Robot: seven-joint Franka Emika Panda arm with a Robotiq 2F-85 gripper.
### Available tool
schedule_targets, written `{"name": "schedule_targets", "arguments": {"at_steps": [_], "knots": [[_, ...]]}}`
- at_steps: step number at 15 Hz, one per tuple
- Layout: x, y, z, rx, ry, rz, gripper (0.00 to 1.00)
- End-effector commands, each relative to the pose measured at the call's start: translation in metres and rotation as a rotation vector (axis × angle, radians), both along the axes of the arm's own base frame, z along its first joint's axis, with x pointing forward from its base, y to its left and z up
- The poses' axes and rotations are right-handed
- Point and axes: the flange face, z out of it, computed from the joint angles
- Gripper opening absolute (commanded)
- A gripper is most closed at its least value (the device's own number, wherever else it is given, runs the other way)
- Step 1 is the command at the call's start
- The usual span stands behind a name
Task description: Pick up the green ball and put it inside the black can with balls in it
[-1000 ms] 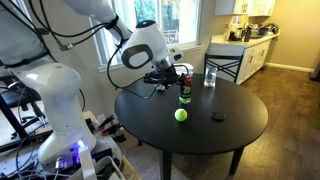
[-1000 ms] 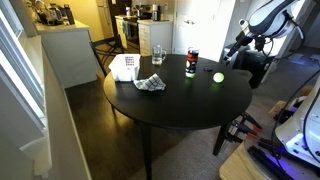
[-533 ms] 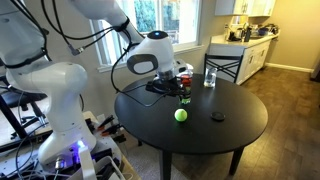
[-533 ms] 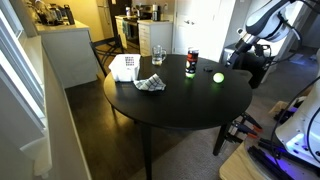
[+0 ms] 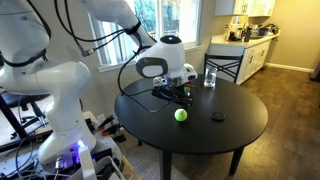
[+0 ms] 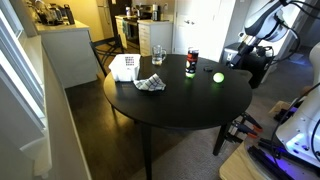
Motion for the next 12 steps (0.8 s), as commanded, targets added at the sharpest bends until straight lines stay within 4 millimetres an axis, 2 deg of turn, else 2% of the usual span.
{"name": "schedule_targets", "arguments": {"at_steps": [1, 7, 12], "knots": [[0.002, 0.001, 0.000, 0.001, 0.001, 0.003, 1.00], [0.003, 0.002, -0.001, 0.001, 0.007, 0.007, 1.00], [0.015, 0.018, -0.009, 0.026, 0.053, 0.027, 1.00]]}}
